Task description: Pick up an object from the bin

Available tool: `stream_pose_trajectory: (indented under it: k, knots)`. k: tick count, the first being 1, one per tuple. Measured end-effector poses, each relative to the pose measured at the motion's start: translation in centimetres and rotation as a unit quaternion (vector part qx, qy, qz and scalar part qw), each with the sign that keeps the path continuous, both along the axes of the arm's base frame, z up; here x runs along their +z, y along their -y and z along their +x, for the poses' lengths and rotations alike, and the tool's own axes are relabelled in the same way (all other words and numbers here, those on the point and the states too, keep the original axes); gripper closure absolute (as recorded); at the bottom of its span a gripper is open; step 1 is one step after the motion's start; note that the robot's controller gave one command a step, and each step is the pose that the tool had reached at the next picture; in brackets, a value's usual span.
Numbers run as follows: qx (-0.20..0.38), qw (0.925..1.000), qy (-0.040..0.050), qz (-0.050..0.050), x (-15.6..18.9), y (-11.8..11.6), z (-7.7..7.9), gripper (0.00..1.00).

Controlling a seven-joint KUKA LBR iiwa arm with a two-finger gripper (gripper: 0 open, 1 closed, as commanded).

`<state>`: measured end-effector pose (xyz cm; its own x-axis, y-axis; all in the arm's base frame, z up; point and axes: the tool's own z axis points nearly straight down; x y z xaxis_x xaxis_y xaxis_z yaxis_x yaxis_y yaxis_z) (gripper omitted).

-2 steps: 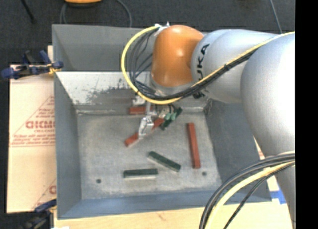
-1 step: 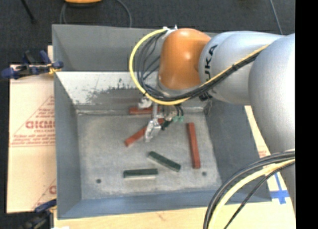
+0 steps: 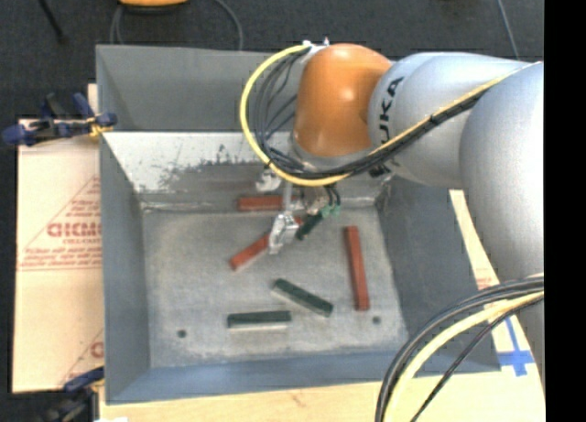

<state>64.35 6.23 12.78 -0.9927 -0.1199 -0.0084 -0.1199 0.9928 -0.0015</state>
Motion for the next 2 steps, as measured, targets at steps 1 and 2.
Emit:
stream_pose_trajectory:
  k: [1, 2]
  knots:
    - [0.107, 0.9942, 0.0086, 0.002, -4.66, 1.51, 1.33, 0.00]
    - [0.106, 0.9944, 0.0042, 0.002, -4.20, 1.25, 0.90, 1.00]
